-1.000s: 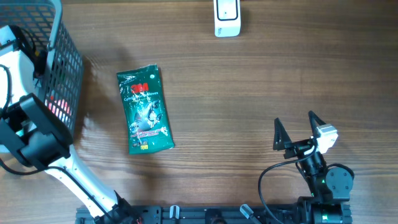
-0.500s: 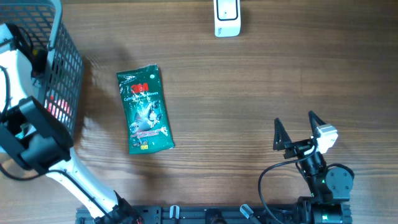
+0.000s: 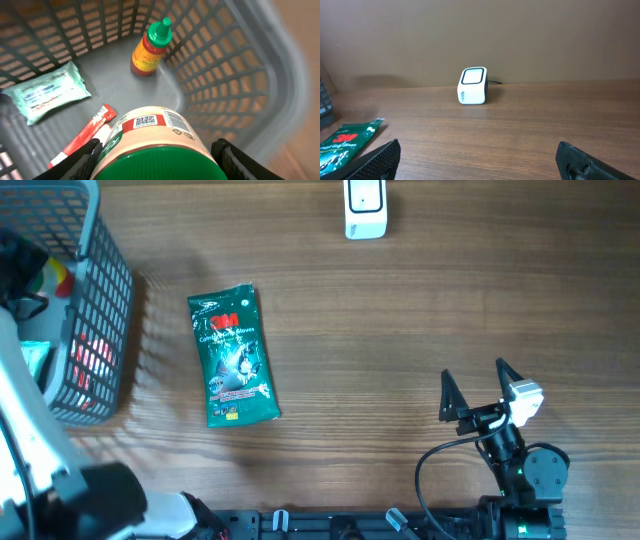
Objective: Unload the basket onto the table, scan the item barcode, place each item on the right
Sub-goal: 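Reach the left gripper into the basket and grasp the green-lidded jar, then carry the jar out and set it beside the glove pack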
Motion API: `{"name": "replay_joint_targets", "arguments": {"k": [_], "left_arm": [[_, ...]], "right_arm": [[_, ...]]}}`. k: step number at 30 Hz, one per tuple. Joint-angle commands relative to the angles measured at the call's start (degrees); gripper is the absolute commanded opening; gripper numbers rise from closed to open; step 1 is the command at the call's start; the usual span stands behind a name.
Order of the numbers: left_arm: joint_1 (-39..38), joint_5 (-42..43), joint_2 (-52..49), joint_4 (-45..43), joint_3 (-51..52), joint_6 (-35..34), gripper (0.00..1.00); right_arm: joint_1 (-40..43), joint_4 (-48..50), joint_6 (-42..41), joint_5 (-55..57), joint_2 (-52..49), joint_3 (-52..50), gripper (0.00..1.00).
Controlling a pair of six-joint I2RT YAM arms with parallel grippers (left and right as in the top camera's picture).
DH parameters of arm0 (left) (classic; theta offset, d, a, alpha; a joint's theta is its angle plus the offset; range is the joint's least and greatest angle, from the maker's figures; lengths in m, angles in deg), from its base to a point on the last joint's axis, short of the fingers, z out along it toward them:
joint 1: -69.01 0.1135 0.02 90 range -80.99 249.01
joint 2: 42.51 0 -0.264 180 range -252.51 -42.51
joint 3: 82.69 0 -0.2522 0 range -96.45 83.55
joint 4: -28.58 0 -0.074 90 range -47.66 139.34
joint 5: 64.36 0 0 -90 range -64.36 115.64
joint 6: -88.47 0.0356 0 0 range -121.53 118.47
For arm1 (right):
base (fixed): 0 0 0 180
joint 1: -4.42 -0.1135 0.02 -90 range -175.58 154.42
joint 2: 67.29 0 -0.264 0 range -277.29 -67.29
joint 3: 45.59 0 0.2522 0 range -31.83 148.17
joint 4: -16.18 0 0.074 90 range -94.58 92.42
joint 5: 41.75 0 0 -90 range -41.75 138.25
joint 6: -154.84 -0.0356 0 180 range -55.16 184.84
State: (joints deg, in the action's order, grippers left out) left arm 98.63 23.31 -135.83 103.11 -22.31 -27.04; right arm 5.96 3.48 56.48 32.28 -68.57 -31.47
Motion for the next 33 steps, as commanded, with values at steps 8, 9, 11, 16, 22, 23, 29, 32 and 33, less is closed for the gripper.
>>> {"name": "replay_joint_targets", "arguments": {"k": [8, 9, 11, 16, 22, 23, 29, 32, 33], "left_arm": [[-5.51, 7.69, 13.79, 6.16, -0.33, 1.36, 0.63], [-7.34, 7.69, 13.92, 7.08, -0.33, 1.36, 0.63], [-12.92, 7.65, 13.84, 8.83, -0.33, 1.38, 0.62], [-28.09, 5.6, 12.79, 12.81, -0.11, 1.31, 0.6], [-40.92, 3.76, 6.51, 17.51, 0.26, 1.31, 0.57], [-43.15, 3.76, 4.5, 17.27, 1.14, 1.31, 0.57], [-50.45, 3.76, -3.78, 11.76, 9.97, 1.33, 0.56], [-53.07, 3.74, -6.12, 3.69, 17.86, 2.64, 0.56], [-53.72, 3.76, -6.69, 0.59, 20.74, 3.54, 0.56]], "right_arm": [[-0.46, 0.15, -0.66, 0.92, 0.26, -0.04, 1.0], [-0.46, 0.15, -0.66, 0.92, 0.26, -0.04, 1.0], [-0.46, 0.15, -0.66, 0.92, 0.26, -0.04, 1.0], [-0.46, 0.15, -0.66, 0.92, 0.26, -0.04, 1.0], [-0.46, 0.15, -0.66, 0.92, 0.26, -0.04, 1.0], [-0.46, 0.15, -0.68, 0.92, 0.26, -0.04, 0.99], [-0.46, 0.15, -0.66, 0.92, 0.26, -0.04, 1.0], [-0.46, 0.15, -0.66, 0.92, 0.26, -0.04, 1.0], [-0.46, 0.15, -0.66, 0.92, 0.26, -0.04, 1.0]]}}
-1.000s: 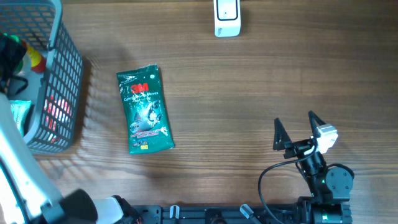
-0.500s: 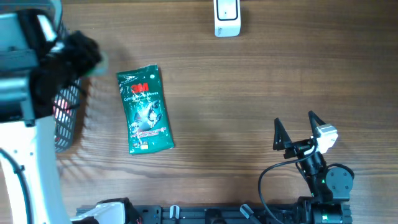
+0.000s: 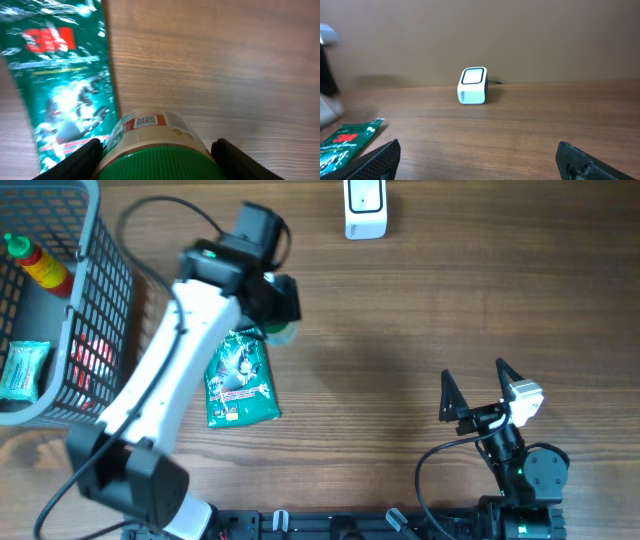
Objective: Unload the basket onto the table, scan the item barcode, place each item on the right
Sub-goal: 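Carry the jar out and set it beside the glove pack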
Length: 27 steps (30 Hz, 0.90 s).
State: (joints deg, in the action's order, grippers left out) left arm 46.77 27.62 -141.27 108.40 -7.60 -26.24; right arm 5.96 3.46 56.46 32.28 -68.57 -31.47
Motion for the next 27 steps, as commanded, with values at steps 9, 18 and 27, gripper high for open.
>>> {"name": "replay_joint_targets", "arguments": {"k": [9, 18, 27], "left_arm": [[-2.73, -4.0, -1.81, -28.59, 27.54, 3.08, 0.57], [-2.6, -13.55, -1.86, -29.38, 33.86, 1.88, 0.58], [-2.62, -14.43, -1.86, -27.93, 34.75, 1.49, 0.72]], "right_arm": [[-0.46, 0.17, -0.63, 0.92, 0.26, -0.04, 1.0], [-0.46, 0.17, -0.63, 0.92, 0.26, -0.04, 1.0], [-0.46, 0.17, -0.61, 0.92, 0.26, -0.04, 1.0]]}}
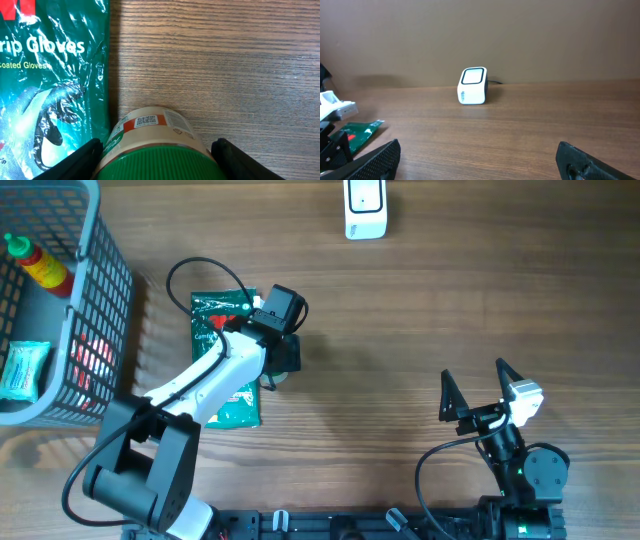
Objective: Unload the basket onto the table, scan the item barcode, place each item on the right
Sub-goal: 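Carry the jar out and set it beside the glove pack, then reach into the basket and grasp the red-white tissue pack with left gripper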
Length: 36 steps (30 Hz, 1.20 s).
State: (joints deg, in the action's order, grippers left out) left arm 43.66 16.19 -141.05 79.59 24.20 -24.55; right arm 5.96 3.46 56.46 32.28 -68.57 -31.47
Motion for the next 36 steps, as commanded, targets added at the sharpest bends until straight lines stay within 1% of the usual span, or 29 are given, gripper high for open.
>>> {"name": "replay_joint_targets", "arguments": {"k": [1, 3, 4, 5, 9, 11, 13, 15, 17, 20, 22, 23, 26, 27, 29, 30, 31, 33, 34, 36], "left_arm": [[0.48, -2.93, -2.08, 0.66, 2.95, -0.68, 0.74], [0.48, -1.9, -2.08, -0.26, 2.95, -2.4, 0.79], [0.48, -0.22, -2.01, -0.85, 2.82, -3.15, 0.84], [0.48, 1.53, -1.92, -1.01, 2.47, -3.15, 1.0], [0.48, 6.27, 1.22, -0.17, -1.6, -3.15, 1.0], [0.48, 9.2, 4.66, -0.15, -5.18, -3.15, 1.0], [0.48, 9.84, 9.09, 0.57, -9.86, -3.15, 1.0], [0.76, 7.39, 12.94, 3.32, -14.38, -3.1, 1.0], [1.31, 1.7, 16.09, 6.82, -18.47, -2.69, 1.0], [4.59, -10.51, 21.33, 11.63, -23.69, -2.73, 1.0], [8.9, -13.9, 24.33, 11.43, -24.52, -3.21, 1.0], [11.26, -13.99, 25.38, 11.26, -24.63, -3.96, 1.0], [22.05, -12.52, 28.15, 10.43, -24.68, -8.72, 1.0], [27.63, -10.01, 28.85, 8.44, -24.68, -8.98, 1.0], [34.8, -5.01, 29.24, 5.77, -24.74, -9.01, 1.0], [39.54, -0.98, 29.27, 4.7, -25.05, -9.73, 1.0], [44.22, 2.8, 29.14, 3.74, -25.11, -11.76, 1.0], [51.06, 8.31, 28.48, 2.73, -25.11, -15.58, 1.0], [56.02, 11.58, 27.63, 2.54, -25.11, -18.14, 1.0], [63.28, 15.96, 24.44, 3.74, -25.09, -23.45, 1.0]], "right_arm": [[-0.46, 0.17, -0.63, 0.92, 0.26, -0.04, 1.0], [-0.46, 0.17, -0.63, 0.92, 0.26, -0.04, 1.0], [-0.46, 0.17, -0.63, 0.92, 0.26, -0.04, 1.0], [-0.46, 0.17, -0.66, 0.92, 0.26, -0.04, 1.0], [-0.46, 0.17, -0.63, 0.92, 0.26, -0.04, 1.0], [-0.46, 0.17, -0.61, 0.92, 0.26, -0.04, 1.0], [-0.46, 0.17, -0.61, 0.92, 0.26, -0.04, 1.0], [-0.46, 0.17, -0.66, 0.92, 0.26, -0.04, 1.0], [-0.46, 0.17, -0.63, 0.92, 0.26, -0.04, 1.0], [-0.46, 0.17, -0.63, 0.92, 0.26, -0.04, 1.0], [-0.46, 0.17, -0.66, 0.92, 0.26, -0.04, 1.0], [-0.46, 0.17, -0.61, 0.92, 0.26, -0.04, 1.0], [-0.46, 0.17, -0.63, 0.92, 0.26, -0.04, 1.0], [-0.46, 0.17, -0.63, 0.92, 0.26, -0.04, 1.0], [-0.46, 0.17, -0.61, 0.92, 0.26, -0.04, 1.0], [-0.46, 0.17, -0.63, 0.92, 0.26, -0.04, 1.0], [-0.46, 0.17, -0.61, 0.92, 0.26, -0.04, 1.0], [-0.46, 0.17, -0.63, 0.92, 0.26, -0.04, 1.0], [-0.46, 0.17, -0.63, 0.92, 0.26, -0.04, 1.0], [-0.46, 0.17, -0.63, 0.92, 0.26, -0.04, 1.0]]}}
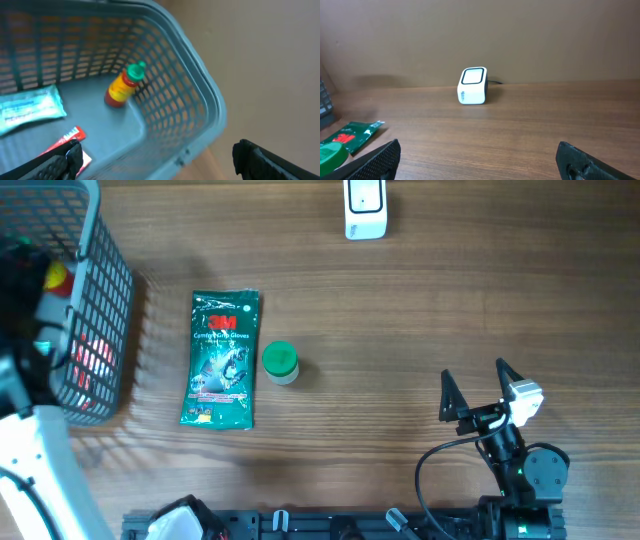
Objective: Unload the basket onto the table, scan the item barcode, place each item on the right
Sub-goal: 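Reach into the basket and grasp the red-white tissue pack with left gripper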
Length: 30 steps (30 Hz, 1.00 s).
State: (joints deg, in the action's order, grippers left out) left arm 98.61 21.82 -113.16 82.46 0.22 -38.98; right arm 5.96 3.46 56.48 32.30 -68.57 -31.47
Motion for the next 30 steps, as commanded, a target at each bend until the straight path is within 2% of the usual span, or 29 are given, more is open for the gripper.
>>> {"name": "replay_joint_targets", "arguments": {"k": [1, 6, 11, 18, 23, 26, 30], "left_arm": [[9.94, 11.21, -4.81, 1.66, -1.11, -10.62, 1.0], [13.92, 17.84, -15.04, 2.95, -1.11, -12.72, 1.0], [13.81, 18.84, -24.44, 3.04, -1.11, -12.52, 1.0], [13.64, 19.47, -31.15, 12.92, -1.11, -16.9, 1.0], [13.64, 19.43, -35.91, 16.61, -1.11, -16.85, 0.91], [13.64, 19.39, -37.62, 17.4, -1.09, -16.83, 0.91], [13.64, 18.23, -38.75, 17.44, -1.01, -16.81, 0.81]], "right_arm": [[-0.46, 0.17, -0.66, 0.9, 0.26, -0.04, 1.0], [-0.46, 0.17, -0.63, 0.9, 0.26, -0.04, 1.0], [-0.46, 0.17, -0.66, 0.9, 0.26, -0.04, 1.0], [-0.46, 0.17, -0.66, 0.9, 0.26, -0.04, 1.0], [-0.46, 0.17, -0.68, 0.9, 0.26, -0.04, 1.0], [-0.46, 0.17, -0.66, 0.9, 0.26, -0.04, 1.0], [-0.46, 0.17, -0.66, 0.9, 0.26, -0.04, 1.0]]}}
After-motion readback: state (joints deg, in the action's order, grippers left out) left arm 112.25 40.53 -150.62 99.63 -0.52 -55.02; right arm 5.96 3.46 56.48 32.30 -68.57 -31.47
